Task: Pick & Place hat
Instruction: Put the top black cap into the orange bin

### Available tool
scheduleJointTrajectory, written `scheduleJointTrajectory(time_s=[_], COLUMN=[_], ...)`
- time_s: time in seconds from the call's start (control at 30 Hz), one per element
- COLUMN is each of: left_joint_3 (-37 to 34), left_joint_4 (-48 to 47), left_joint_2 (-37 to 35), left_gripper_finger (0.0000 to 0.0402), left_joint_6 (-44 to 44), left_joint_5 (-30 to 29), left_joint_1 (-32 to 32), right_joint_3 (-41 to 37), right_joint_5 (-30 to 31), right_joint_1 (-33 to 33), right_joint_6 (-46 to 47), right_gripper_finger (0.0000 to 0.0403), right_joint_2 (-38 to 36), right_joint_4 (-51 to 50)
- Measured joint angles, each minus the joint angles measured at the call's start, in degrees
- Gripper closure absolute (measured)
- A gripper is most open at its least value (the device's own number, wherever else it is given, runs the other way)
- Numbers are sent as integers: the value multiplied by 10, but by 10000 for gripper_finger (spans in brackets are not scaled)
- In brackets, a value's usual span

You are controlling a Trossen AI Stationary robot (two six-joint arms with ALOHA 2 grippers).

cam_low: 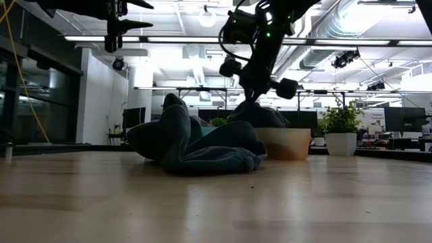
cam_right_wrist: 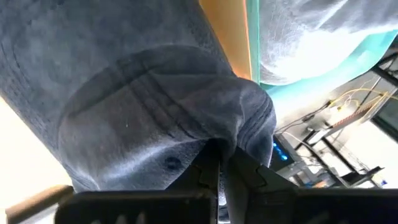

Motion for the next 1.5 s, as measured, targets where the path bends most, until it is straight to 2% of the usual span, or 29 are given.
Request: scheduleJointTrajectory(time_s=[0.23, 0.5, 0.67, 1.27, 1.5], left_joint_3=[0, 0, 0, 0, 0], left_joint_4=[0, 0, 0, -1, -2], left_joint_2=[0, 0, 0, 0, 0], left_gripper_finger=[243, 243, 243, 243, 243], left_joint_6=[0, 0, 0, 0, 0], left_joint_5=[0, -11, -22, -33, -32], left_joint_1=[0, 0, 0, 0, 0], right_joint_3=[0, 0, 0, 0, 0], right_joint_5=[-18, -87, -114, -134, -84], right_joint_1=[-22, -51, -65, -99, -94], right_joint_6=[47, 179, 219, 303, 347], right_gripper_finger=[403, 403, 403, 403, 391], right_joint_2=[0, 0, 2, 66, 52], right_joint_4=[-2, -11, -12, -15, -8])
